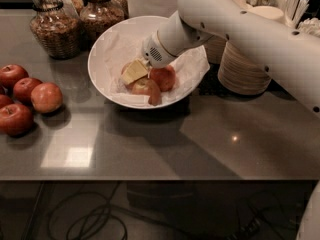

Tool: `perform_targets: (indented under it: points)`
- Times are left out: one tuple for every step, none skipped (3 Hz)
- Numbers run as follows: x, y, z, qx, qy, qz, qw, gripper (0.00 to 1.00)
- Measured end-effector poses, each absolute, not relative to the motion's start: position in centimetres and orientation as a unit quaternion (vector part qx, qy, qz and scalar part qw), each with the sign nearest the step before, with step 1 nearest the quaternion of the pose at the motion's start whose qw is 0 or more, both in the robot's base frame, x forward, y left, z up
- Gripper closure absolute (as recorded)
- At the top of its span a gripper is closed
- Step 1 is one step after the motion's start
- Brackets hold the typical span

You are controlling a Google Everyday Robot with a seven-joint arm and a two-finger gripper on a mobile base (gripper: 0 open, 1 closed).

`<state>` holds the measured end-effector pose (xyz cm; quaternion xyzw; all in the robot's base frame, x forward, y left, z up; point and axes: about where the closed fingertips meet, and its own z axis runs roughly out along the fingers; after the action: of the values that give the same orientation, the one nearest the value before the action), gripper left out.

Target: Pick apple from white bowl

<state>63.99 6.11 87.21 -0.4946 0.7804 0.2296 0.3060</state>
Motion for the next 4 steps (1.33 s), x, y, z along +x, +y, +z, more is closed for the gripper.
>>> perform_targets:
  points:
    - [64.0,6.1,87.2,-0.495,0.78,0.23,0.306,0.73]
    - [64.0,6.1,87.2,-0.495,0.78,0.23,0.306,0.96]
    - [63.7,6.4,87.3,-0.498,0.776,0.238,0.305,1.0]
    - [62.9,6.5,89.7,-0.51,0.755,0.255,0.323,1.0]
